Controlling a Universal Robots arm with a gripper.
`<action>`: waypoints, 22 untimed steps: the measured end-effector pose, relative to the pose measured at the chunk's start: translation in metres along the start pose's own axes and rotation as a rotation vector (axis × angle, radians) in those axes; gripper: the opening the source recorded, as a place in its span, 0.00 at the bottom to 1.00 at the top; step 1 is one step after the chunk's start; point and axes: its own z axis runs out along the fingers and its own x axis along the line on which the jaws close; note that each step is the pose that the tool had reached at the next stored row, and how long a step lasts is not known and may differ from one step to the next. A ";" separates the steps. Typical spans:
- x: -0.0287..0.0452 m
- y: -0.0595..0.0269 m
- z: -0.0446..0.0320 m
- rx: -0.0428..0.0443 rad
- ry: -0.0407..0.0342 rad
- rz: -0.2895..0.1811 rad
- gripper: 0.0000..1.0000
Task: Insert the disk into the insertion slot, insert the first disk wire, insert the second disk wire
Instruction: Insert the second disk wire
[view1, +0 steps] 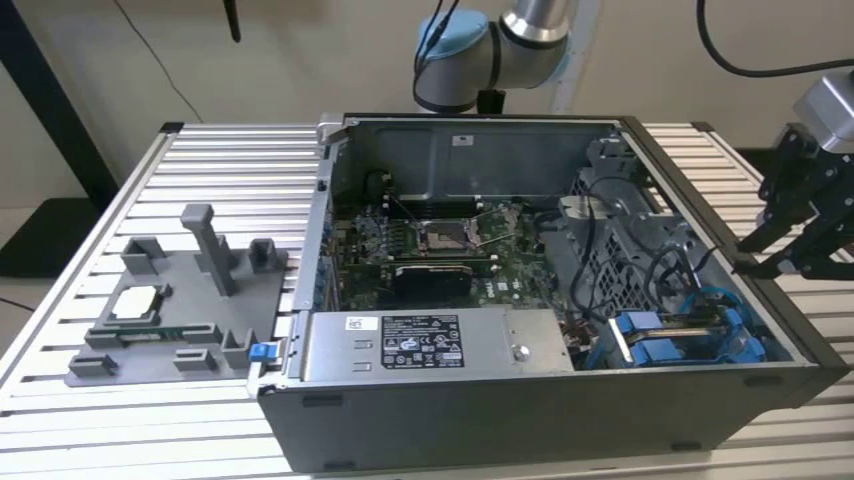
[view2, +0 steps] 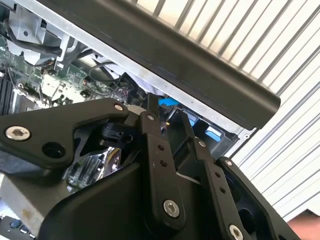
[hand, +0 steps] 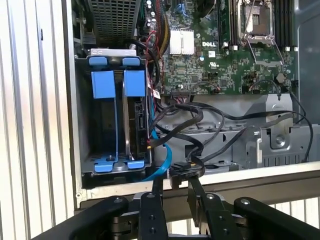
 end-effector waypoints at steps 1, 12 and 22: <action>0.0000 0.0000 0.0000 -0.0001 0.0002 0.000 1.00; 0.0002 -0.0001 0.0008 -0.0023 -0.0020 0.003 1.00; 0.0010 -0.0002 0.0043 -0.0198 -0.0100 0.031 0.00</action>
